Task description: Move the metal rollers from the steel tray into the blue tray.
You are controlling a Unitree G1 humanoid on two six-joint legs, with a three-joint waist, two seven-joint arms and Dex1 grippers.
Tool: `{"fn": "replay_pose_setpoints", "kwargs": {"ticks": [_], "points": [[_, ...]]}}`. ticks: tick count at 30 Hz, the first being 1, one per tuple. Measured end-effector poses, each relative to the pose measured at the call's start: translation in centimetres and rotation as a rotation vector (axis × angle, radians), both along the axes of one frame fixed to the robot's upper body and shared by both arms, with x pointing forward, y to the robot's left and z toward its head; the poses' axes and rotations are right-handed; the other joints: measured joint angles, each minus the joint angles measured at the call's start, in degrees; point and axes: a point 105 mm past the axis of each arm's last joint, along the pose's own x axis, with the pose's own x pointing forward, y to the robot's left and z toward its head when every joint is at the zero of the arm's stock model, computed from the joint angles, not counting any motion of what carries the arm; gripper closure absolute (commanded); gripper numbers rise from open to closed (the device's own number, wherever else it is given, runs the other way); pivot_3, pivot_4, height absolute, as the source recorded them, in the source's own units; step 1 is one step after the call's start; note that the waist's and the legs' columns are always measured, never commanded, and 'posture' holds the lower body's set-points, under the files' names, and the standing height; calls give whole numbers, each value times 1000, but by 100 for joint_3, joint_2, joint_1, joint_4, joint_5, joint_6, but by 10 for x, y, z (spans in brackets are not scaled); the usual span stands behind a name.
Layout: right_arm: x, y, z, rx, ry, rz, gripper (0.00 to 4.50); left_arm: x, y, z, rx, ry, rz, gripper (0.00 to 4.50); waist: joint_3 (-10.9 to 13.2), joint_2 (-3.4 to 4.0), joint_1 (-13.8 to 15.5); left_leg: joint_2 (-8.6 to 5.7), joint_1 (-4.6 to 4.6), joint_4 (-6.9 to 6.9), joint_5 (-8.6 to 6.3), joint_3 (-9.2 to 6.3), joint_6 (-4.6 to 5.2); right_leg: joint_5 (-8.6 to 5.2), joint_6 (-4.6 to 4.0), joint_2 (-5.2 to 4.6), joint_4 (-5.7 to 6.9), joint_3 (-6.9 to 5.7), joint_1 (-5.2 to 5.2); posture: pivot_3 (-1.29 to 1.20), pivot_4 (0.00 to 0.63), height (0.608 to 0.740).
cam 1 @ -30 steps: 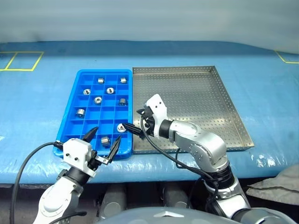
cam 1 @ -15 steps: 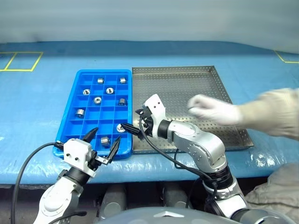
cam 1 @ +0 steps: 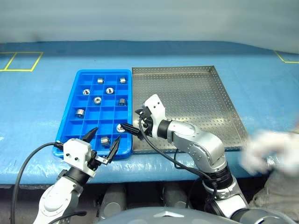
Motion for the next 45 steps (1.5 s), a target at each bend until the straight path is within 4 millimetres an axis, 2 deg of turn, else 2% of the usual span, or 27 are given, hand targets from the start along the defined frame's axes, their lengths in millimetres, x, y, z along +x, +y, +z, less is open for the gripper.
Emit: {"fn": "replay_pose_setpoints", "kwargs": {"ticks": [22,27,31,36,45], "points": [[2,1,-1,-9,1,1,35,1,0,1,0,-3,-1,0,0,0,29,0,0,0,0,0,0,0,0,0,0,0,0,145,150,740],[11,-2,7,0,-41,-61,35,2,-1,2,-1,-10,-5,0,0,0,22,0,0,1,0,1,0,0,0,0,0,0,0,112,150,740],[29,-20,19,-3,-123,-192,35,6,-3,5,-1,-28,-13,0,-2,-1,19,-1,0,5,0,1,0,1,2,0,0,1,2,85,150,740],[45,-50,21,-31,-200,-368,35,13,-6,7,8,-42,-40,0,-3,0,-44,-1,-1,5,0,2,0,2,2,0,0,2,2,36,150,740],[54,-100,0,-67,-164,-650,35,22,-14,8,6,-48,-103,0,-5,2,-292,-1,0,9,0,3,0,7,6,0,5,7,4,-30,150,740]]}}
